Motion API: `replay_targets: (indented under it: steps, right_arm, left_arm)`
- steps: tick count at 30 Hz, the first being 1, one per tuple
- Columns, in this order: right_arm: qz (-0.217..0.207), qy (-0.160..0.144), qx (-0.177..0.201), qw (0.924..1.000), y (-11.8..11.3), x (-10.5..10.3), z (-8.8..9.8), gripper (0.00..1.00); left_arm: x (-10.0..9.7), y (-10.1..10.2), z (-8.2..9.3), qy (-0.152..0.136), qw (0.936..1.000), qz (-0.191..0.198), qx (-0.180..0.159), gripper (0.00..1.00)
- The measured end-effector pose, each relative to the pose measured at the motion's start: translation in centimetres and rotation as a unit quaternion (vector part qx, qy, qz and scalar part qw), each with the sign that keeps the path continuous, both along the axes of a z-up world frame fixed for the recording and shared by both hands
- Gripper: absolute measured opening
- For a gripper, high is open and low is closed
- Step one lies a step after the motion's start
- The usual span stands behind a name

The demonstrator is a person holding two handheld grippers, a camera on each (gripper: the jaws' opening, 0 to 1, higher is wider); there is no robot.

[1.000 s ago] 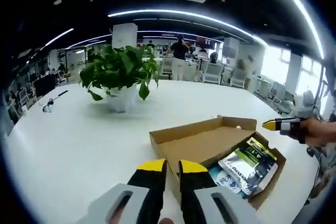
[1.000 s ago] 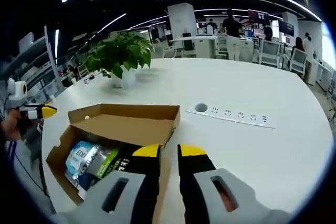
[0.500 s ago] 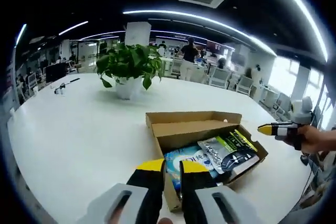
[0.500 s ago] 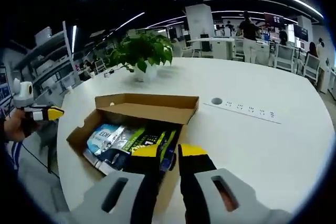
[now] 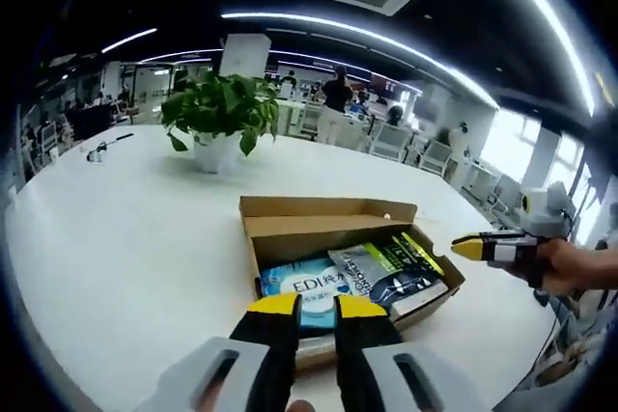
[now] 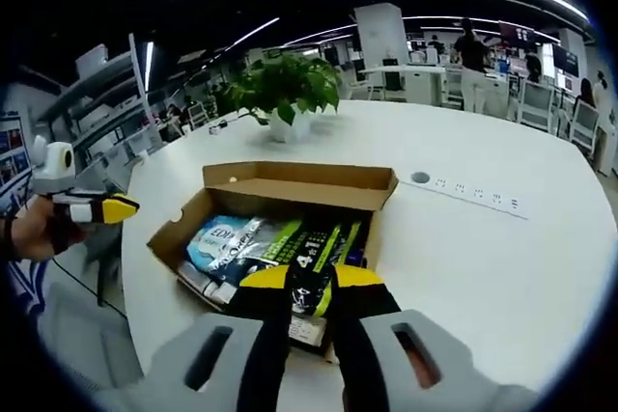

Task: Operate the shoe box by opening the lid, removing the specified soft item, and placing it in the target area until the item is outside and the box remains undamaged.

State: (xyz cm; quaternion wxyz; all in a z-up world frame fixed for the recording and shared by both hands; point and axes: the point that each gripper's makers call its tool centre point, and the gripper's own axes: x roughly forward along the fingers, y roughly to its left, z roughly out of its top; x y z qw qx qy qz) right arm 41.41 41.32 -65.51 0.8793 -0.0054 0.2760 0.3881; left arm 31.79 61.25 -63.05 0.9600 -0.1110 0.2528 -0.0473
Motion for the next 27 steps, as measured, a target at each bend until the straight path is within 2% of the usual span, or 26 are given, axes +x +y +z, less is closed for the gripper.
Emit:
replay_targets:
  steps: [8,16,21,27]
  right_arm:
    - [-0.030,0.018,-0.009,0.9993,0.5,-1.0,-0.6,0.16]
    - [-0.051,0.028,-0.025,0.9980,0.7,-1.1,-1.7,0.20]
    - [-0.081,0.041,-0.035,0.9952,0.1,-0.8,-2.7,0.22]
    - [-0.097,0.045,-0.048,0.9931,0.2,-0.7,-3.5,0.24]
  left_arm:
    - [1.9,-1.6,-0.4,0.003,0.9988,-0.046,-0.015,0.16]
    - [2.4,-2.6,-0.7,0.011,0.9963,-0.083,-0.021,0.19]
    - [2.5,-2.6,-1.0,0.015,0.9941,-0.105,-0.022,0.19]
    - [2.8,-2.4,-1.7,0.019,0.9916,-0.125,-0.027,0.20]
